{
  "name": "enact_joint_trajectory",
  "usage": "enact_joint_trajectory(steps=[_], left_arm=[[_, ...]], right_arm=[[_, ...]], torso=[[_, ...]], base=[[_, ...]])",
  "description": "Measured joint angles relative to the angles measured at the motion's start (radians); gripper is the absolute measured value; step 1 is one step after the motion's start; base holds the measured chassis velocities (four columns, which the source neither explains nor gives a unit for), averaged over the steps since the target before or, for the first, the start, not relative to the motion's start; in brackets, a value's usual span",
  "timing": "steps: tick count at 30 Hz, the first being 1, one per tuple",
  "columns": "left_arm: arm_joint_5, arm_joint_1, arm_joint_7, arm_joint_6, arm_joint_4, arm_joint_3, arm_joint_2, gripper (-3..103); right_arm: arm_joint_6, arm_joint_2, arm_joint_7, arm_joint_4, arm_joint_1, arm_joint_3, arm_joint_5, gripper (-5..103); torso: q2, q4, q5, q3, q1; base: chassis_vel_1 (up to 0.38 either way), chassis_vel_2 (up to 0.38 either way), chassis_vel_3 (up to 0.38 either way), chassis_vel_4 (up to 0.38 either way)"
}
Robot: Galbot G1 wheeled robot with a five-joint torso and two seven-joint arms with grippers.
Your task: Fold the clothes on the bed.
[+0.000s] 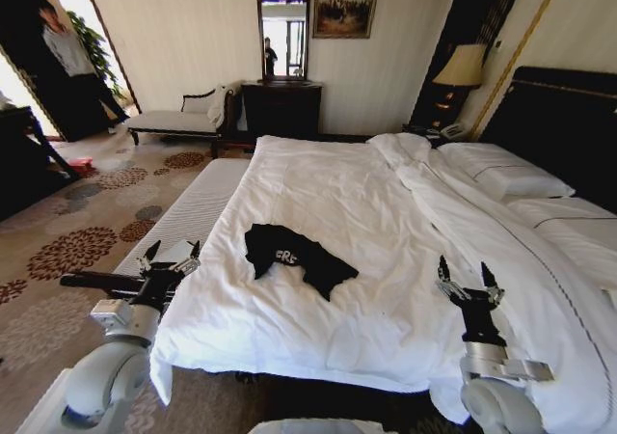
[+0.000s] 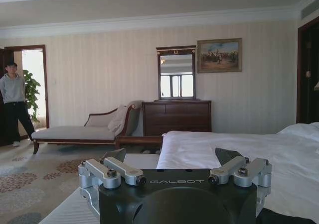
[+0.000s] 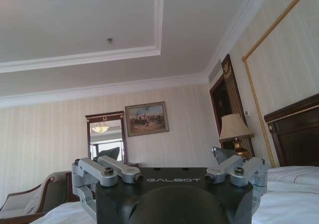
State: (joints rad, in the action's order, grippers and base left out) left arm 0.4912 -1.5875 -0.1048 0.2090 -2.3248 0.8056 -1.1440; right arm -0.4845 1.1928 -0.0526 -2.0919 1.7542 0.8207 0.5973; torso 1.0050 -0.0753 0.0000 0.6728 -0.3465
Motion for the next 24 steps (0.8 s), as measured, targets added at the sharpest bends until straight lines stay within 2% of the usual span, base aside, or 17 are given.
enact_joint_trajectory(steps=[10, 24], left_arm=[[0.003, 0.004, -0.001, 0.0, 0.006, 0.002, 0.005, 100], [0.004, 0.015, -0.001, 0.0, 0.033, 0.006, 0.004, 100]], right_arm=[[-0.002, 0.006, 0.003, -0.004, -0.002, -0.011, -0.006, 100], [-0.001, 0.008, -0.01, 0.004, -0.008, -0.024, -0.01, 100]], torso=[[-0.001, 0.0003, 0.0, 0.001, -0.001], [0.0, 0.0, 0.0, 0.0, 0.0]], base=[[-0.083, 0.117, 0.1, -0.102], [0.0, 0.0, 0.0, 0.0]])
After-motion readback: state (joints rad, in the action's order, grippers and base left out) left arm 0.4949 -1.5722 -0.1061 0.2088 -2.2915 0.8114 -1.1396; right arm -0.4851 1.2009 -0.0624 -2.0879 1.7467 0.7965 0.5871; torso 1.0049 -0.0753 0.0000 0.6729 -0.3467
